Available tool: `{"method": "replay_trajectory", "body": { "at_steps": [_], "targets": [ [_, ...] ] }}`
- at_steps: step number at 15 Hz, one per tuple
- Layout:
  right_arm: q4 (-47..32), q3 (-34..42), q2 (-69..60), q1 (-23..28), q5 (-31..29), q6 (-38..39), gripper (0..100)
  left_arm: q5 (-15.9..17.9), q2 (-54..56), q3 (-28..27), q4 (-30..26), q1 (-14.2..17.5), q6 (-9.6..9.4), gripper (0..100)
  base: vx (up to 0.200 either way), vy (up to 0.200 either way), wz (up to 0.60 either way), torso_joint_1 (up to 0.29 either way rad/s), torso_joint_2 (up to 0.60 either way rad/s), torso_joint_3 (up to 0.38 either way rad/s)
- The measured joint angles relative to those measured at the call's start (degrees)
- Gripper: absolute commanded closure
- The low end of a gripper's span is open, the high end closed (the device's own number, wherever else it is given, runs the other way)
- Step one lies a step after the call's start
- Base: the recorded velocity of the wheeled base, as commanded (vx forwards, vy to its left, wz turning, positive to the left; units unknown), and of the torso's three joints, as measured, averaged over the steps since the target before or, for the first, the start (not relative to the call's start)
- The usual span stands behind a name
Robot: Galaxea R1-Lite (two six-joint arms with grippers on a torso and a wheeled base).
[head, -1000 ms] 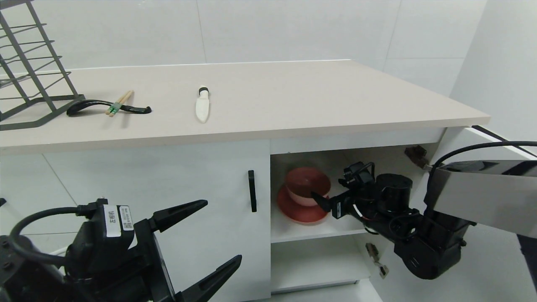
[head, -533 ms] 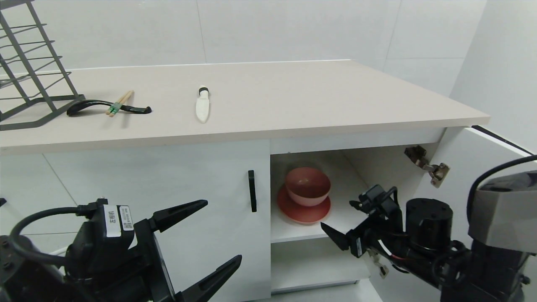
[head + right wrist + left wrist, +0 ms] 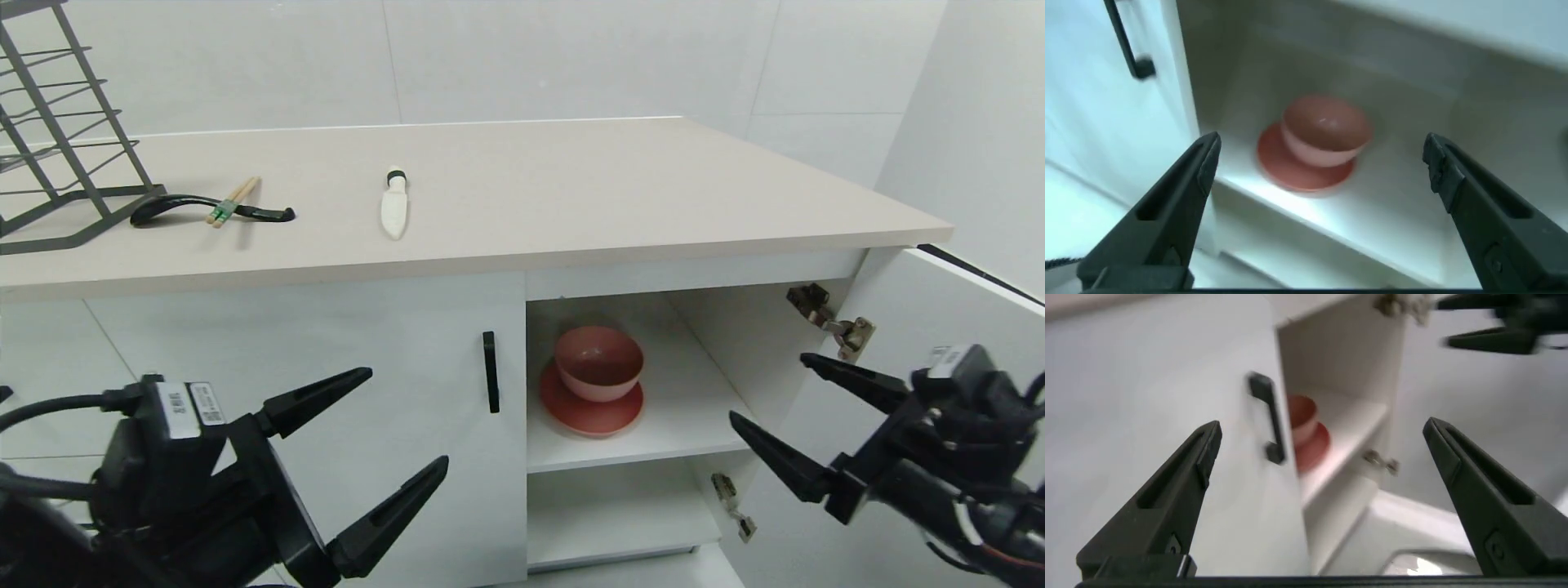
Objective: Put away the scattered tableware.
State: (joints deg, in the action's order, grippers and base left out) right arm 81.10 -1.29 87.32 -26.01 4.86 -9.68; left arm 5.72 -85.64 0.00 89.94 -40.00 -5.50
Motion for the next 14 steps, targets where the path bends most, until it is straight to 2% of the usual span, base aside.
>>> {"method": "replay_trajectory", "body": {
  "at_steps": [1,3,6,8,9,11,14],
  "targets": [
    [-4.9,0.4,-5.6,1.0,0.3,-0.6,0,-1.5,1.6,0.0,-0.3,-0.2,0.02,0,0.000,0.000,0.00,0.000,0.00,0.000],
    [-19.2,0.8,-17.7,3.0,0.8,-1.3,0,-2.0,6.2,0.0,-5.6,-0.3,0.02,0,0.000,0.000,0.00,0.000,0.00,0.000],
    [-41.3,0.3,-35.6,7.0,1.5,-2.0,0,-2.2,18.6,0.0,-19.7,0.0,0.00,0,0.000,0.000,0.00,0.000,0.00,0.000],
    [-52.9,-1.5,-45.2,9.3,1.8,-2.2,0,-2.2,27.7,0.0,-28.6,1.1,0.06,0,0.000,0.000,0.00,0.000,0.00,0.000],
    [-57.5,-2.6,-49.4,10.5,1.8,-2.3,0,-2.3,32.6,0.0,-33.3,2.6,0.28,0,0.000,0.000,0.00,0.000,0.00,0.000],
    [-60.9,-3.8,-56.1,13.4,1.8,-2.4,0,-2.3,41.1,0.0,-41.1,7.6,1.54,0,0.000,0.000,0.00,0.000,0.00,0.000],
    [-62.2,-4.0,-65.0,19.1,1.9,-3.2,0,-2.3,53.8,0.0,-47.9,16.0,5.81,0,0.000,0.000,0.00,0.000,0.00,0.000]
  ]
}}
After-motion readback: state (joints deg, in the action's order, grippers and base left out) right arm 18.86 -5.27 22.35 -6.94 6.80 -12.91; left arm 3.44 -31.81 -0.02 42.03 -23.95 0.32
